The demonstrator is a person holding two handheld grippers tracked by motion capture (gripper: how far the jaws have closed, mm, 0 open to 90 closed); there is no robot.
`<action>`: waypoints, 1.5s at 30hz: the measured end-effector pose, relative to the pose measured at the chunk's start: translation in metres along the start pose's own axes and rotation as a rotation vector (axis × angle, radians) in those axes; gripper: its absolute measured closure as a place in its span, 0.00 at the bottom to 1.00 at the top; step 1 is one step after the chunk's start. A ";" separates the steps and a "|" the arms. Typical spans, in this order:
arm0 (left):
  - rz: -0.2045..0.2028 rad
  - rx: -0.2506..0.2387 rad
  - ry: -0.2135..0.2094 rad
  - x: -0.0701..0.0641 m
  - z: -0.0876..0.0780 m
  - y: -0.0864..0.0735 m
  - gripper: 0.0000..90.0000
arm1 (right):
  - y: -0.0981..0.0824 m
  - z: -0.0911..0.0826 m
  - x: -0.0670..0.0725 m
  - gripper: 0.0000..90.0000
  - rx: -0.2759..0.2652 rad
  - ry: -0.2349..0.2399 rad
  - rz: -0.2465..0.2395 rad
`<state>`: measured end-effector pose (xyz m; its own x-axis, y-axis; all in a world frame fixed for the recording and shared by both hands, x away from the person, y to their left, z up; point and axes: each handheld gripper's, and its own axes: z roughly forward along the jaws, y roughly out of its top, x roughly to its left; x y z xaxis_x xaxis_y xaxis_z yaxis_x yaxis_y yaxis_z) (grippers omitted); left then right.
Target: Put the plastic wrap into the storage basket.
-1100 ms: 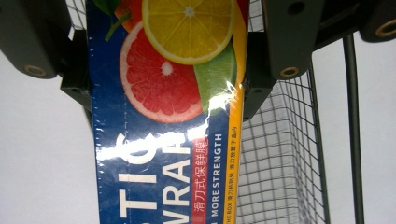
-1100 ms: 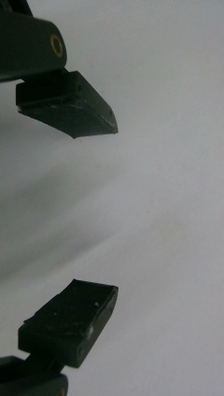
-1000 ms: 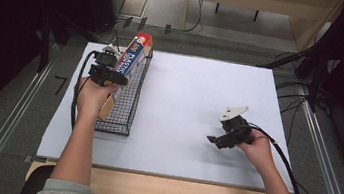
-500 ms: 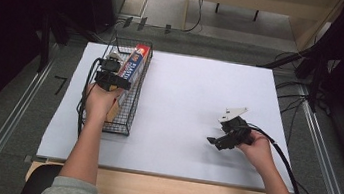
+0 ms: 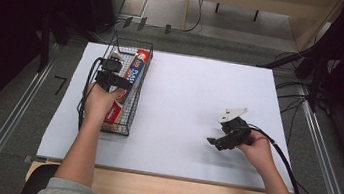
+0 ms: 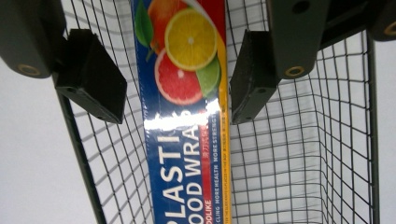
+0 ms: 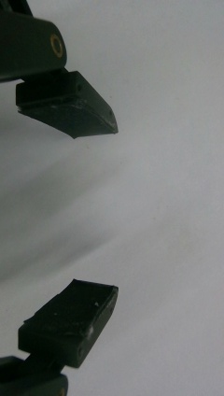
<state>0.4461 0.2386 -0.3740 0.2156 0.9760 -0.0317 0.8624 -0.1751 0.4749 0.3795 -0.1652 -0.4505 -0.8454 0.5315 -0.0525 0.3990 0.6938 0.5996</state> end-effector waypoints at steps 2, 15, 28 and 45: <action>0.017 -0.001 -0.019 -0.002 -0.005 -0.002 0.39 | 0.000 0.000 0.000 0.22 -0.001 0.002 0.003; 0.171 -0.052 -0.250 -0.025 -0.041 -0.025 0.33 | 0.001 -0.001 0.001 0.22 -0.014 0.012 0.010; 0.412 -0.101 -0.396 -0.077 -0.045 -0.050 0.31 | 0.001 -0.003 0.004 0.22 -0.022 0.019 0.019; 0.547 -0.082 -0.487 -0.108 -0.027 -0.062 0.30 | 0.000 -0.003 0.014 0.21 0.013 0.051 0.011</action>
<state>0.3571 0.1475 -0.3767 0.8008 0.5800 -0.1496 0.5403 -0.5917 0.5983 0.3663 -0.1592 -0.4494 -0.8578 0.5140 -0.0048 0.4128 0.6944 0.5893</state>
